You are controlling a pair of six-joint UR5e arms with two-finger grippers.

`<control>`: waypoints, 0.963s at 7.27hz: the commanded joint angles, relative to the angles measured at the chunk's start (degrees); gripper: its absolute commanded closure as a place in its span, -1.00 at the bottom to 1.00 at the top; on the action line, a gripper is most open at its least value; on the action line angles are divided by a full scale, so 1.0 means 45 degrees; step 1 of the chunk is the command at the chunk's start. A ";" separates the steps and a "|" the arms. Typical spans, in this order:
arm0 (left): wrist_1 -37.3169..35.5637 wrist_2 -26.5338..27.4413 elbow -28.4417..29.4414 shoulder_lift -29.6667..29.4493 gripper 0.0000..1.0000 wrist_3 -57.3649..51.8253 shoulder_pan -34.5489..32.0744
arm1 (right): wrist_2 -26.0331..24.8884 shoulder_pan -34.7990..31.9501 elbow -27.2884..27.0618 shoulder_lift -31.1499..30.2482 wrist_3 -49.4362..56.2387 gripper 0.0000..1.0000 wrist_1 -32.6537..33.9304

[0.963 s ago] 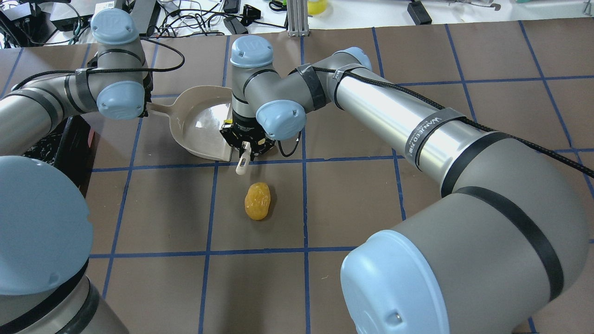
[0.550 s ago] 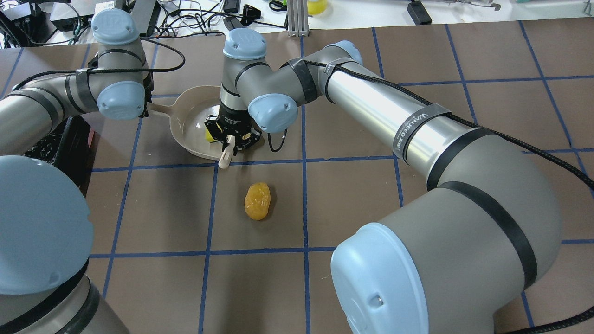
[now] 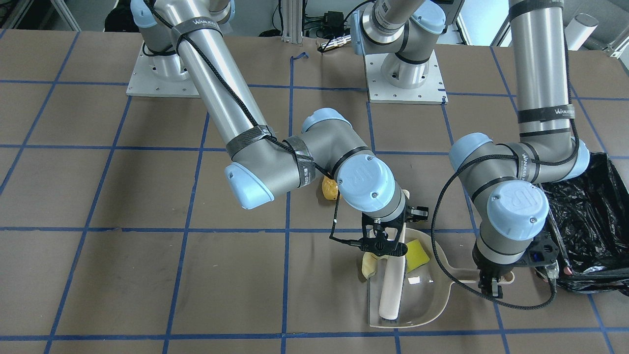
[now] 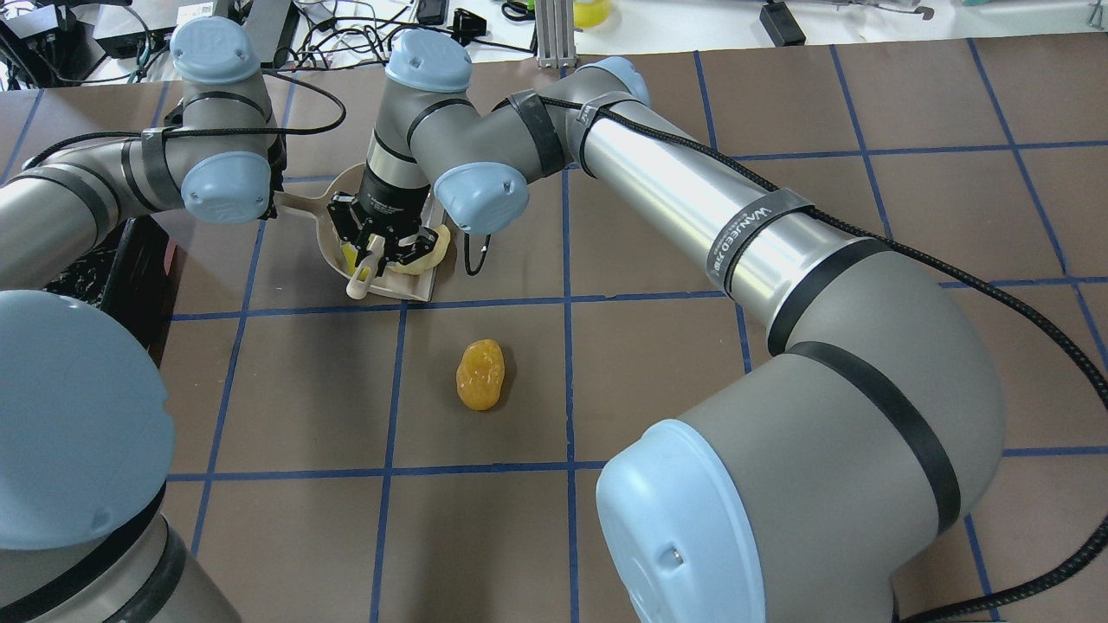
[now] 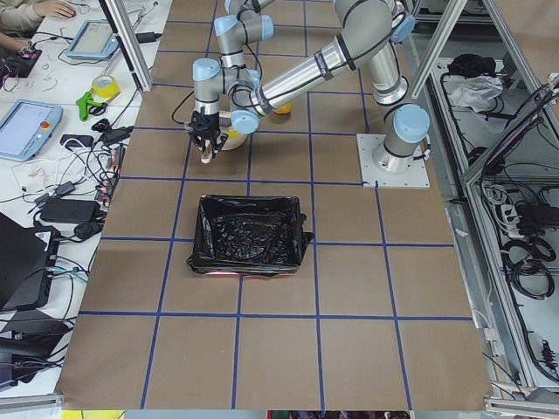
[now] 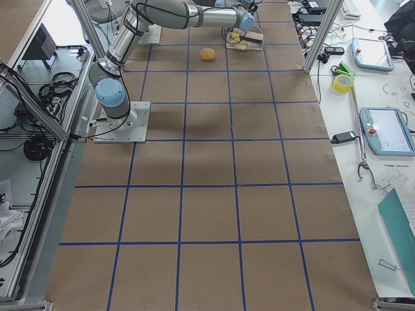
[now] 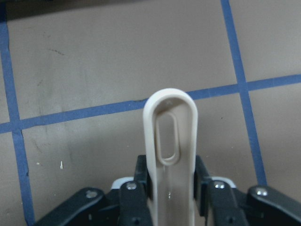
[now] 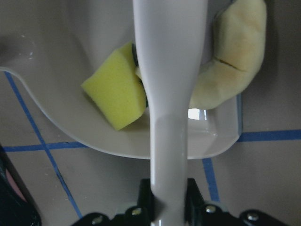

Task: Sweep and dump trash into bin
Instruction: 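Push the sponge and curved piece into the dustpan with the brush, then move the brush behind the yellow potato with the right gripper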

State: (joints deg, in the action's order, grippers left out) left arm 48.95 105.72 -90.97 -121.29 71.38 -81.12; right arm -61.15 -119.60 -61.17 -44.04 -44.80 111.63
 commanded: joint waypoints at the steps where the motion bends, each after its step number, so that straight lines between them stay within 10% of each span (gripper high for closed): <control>1: 0.0000 -0.0016 0.0000 0.0000 1.00 -0.0004 0.0000 | -0.0993 0.0053 -0.0195 -0.1144 0.0826 0.63 -0.2366; 7: 0.0157 -0.0192 -0.0466 0.0663 1.00 -0.0180 0.0000 | -0.4419 0.0854 -0.7121 -0.6474 0.1671 0.69 -0.3360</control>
State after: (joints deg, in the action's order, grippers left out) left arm 49.67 104.96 -91.87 -118.97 70.62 -81.12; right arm -79.26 -116.27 -86.85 -68.07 -38.96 96.45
